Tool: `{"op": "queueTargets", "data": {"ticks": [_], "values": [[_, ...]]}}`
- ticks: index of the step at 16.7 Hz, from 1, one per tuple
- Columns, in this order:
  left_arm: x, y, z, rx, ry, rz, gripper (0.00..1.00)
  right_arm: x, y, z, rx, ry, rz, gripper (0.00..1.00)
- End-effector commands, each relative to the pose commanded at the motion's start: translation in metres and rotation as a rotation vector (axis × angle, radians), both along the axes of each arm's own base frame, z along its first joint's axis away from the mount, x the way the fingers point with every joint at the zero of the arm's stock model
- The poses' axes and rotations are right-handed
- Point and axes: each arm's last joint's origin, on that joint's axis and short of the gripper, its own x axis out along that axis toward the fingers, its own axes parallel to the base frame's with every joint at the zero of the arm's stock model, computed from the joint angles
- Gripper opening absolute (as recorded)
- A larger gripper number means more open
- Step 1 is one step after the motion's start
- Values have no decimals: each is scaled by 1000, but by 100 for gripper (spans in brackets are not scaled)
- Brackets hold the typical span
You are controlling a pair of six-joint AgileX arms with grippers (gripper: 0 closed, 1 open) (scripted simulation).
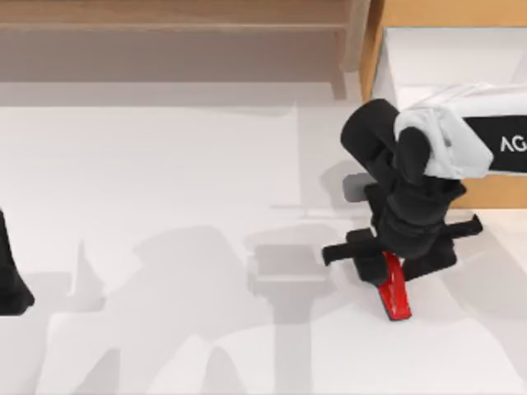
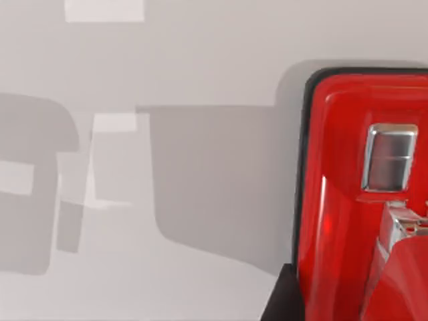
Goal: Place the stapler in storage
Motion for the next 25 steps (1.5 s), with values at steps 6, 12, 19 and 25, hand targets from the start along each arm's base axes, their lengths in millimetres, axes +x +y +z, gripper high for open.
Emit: {"op": "queueTargets", "data": {"ticks": [6,12,19,25], "values": [[0,0,0,0,0,0,100,0,0,0,0,0,0,0],[0,0,0,0,0,0,100,1,-1,2,1,-3,-2,0],[0,0,0,0,0,0,100,0,-1,31,0,-2,-2,0],[0,0,0,0,0,0,100,4,6,56,54,-65,9,0]]}}
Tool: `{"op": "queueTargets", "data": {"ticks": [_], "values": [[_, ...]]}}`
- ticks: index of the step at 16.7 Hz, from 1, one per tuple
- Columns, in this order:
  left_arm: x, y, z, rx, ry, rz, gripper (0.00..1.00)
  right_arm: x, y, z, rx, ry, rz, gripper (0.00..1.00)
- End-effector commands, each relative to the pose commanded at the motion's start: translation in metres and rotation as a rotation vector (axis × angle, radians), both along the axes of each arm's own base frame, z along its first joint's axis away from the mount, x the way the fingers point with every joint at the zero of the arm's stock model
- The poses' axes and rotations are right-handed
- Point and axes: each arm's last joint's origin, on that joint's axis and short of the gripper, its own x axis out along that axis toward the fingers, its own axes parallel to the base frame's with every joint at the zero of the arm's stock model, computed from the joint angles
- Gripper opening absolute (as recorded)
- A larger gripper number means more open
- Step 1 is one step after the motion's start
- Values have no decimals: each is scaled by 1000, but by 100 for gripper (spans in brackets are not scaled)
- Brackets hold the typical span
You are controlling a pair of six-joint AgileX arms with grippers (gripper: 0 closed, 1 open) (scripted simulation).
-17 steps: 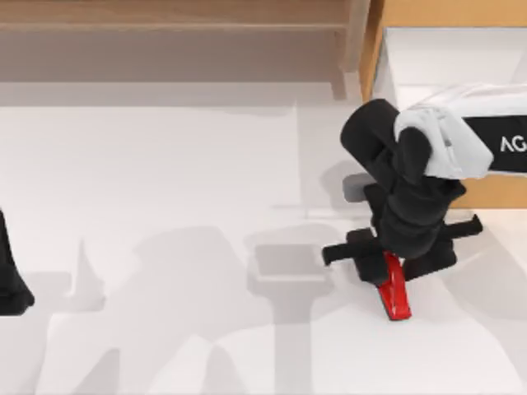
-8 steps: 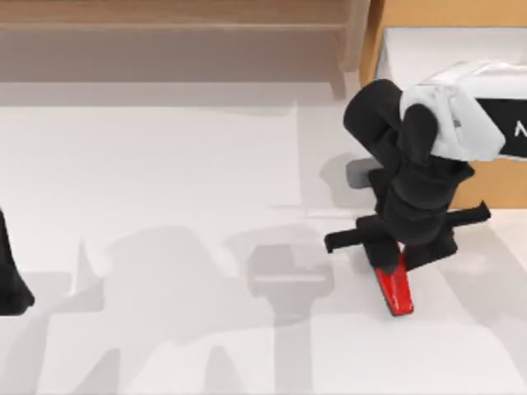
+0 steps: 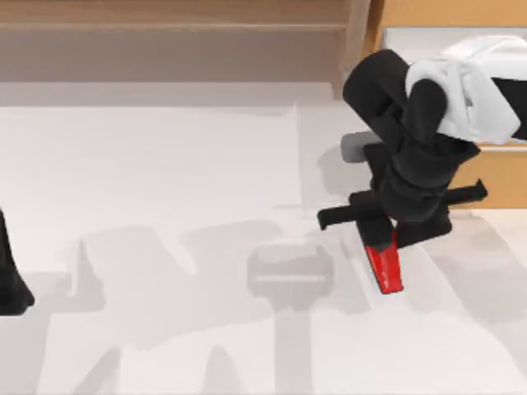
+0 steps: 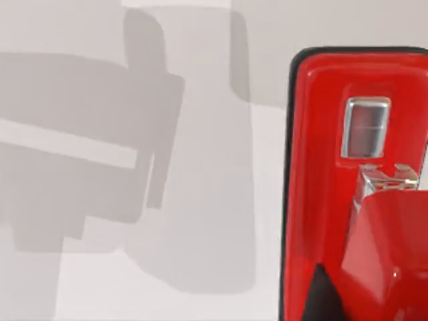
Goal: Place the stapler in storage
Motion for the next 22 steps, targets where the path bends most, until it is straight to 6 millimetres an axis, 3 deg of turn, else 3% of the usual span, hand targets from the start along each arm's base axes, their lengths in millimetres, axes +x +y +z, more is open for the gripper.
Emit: {"op": "queueTargets", "data": {"ticks": [4,7,11,15,19,22], "values": [[0,0,0,0,0,0,100,11,8,62,127,-152,12,0],[0,0,0,0,0,0,100,26,2,106,201,-270,-9,0],[0,0,0,0,0,0,100,62,-25,136,201,-363,-85,0],[0,0,0,0,0,0,100,108,-65,123,103,-334,-176,0],[0,0,0,0,0,0,100,146,-104,77,-14,-183,-236,0],[0,0,0,0,0,0,100,162,-119,38,-62,-50,-242,0]]}}
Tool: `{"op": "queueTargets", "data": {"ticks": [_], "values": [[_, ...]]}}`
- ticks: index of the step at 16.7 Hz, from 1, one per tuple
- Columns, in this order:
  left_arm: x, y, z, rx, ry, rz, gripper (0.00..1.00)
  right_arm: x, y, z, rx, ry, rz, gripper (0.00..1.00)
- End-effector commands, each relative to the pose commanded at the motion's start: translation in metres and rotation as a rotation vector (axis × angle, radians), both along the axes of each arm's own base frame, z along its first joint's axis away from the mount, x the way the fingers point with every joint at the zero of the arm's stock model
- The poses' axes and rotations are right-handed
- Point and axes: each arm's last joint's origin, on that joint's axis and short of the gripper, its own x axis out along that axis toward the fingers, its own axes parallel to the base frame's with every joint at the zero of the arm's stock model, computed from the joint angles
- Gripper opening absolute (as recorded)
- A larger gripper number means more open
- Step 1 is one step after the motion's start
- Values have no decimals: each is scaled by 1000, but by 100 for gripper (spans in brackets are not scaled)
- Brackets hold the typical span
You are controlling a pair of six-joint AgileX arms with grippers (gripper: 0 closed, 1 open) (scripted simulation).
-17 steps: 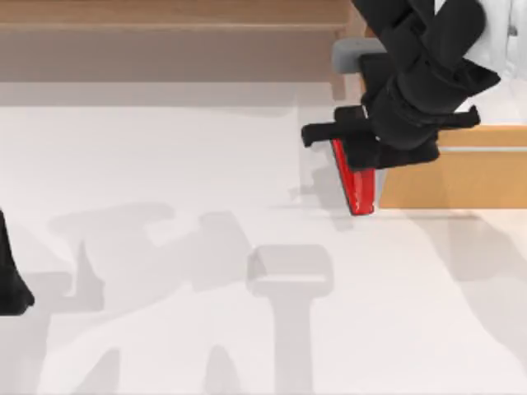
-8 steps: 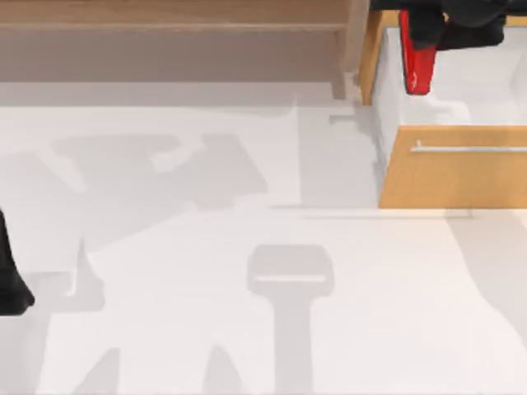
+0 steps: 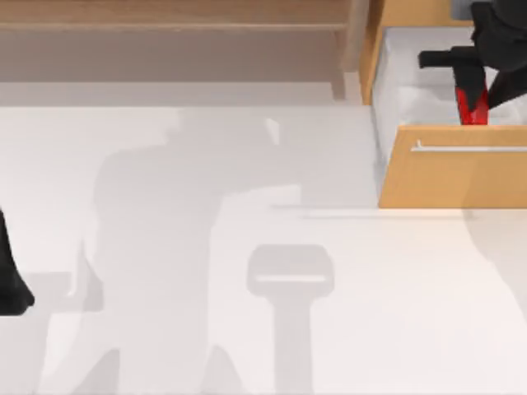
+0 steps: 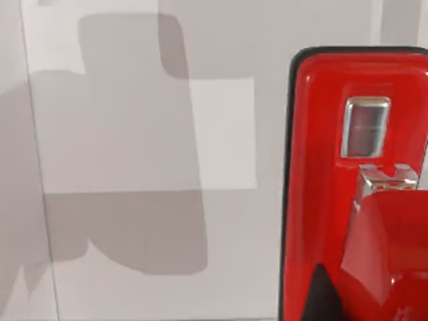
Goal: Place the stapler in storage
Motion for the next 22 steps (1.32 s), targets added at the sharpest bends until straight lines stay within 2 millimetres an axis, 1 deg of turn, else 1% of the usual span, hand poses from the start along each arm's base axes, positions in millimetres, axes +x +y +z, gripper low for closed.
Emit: {"op": "queueTargets", "data": {"ticks": [2,3,5,13,15,18,20,22], "values": [[0,0,0,0,0,0,100,6,-4,-19,-3,72,5,0],[0,0,0,0,0,0,100,9,-4,-26,0,98,8,0],[0,0,0,0,0,0,100,11,-4,-32,9,132,14,0],[0,0,0,0,0,0,100,14,-5,-35,22,156,18,0],[0,0,0,0,0,0,100,13,-2,-35,21,153,23,0],[0,0,0,0,0,0,100,13,-3,-38,24,144,22,0],[0,0,0,0,0,0,100,14,-5,-44,22,155,18,0],[0,0,0,0,0,0,100,14,-5,-45,22,156,18,0]]}}
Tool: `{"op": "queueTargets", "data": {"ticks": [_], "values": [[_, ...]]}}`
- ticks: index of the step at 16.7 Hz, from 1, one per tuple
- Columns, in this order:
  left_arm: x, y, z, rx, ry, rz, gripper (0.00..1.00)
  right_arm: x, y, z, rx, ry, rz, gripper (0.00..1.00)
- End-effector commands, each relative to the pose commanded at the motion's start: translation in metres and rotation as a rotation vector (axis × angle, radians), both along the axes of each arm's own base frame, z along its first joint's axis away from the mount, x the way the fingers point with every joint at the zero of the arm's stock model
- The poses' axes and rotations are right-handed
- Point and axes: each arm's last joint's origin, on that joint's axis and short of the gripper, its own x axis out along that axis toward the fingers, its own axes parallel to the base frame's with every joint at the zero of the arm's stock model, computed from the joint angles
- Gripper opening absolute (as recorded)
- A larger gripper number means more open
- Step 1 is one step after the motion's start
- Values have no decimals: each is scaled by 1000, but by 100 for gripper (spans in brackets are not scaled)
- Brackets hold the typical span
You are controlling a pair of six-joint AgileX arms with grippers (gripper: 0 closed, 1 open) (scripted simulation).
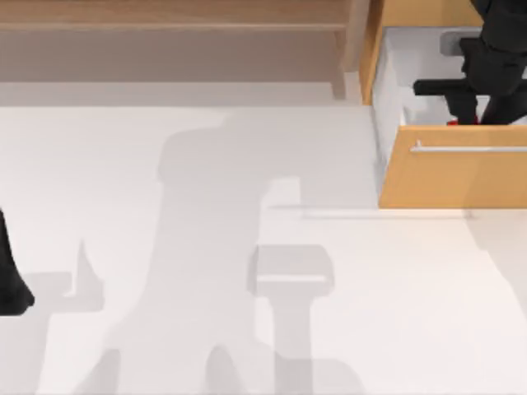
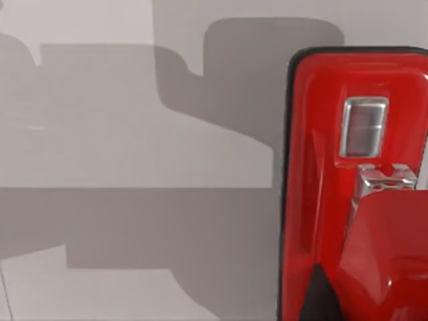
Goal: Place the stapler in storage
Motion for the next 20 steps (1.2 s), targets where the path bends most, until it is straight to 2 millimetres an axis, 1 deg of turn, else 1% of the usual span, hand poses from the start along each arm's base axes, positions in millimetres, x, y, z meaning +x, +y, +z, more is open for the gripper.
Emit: {"op": "queueTargets", "data": {"ticks": [1,14,15,20], "values": [[0,0,0,0,0,0,100,0,0,0,0,0,0,0],[0,0,0,0,0,0,100,0,0,0,0,0,0,98],[0,0,0,0,0,0,100,0,0,0,0,0,0,100],[0,0,0,0,0,0,100,0,0,0,0,0,0,100]]}}
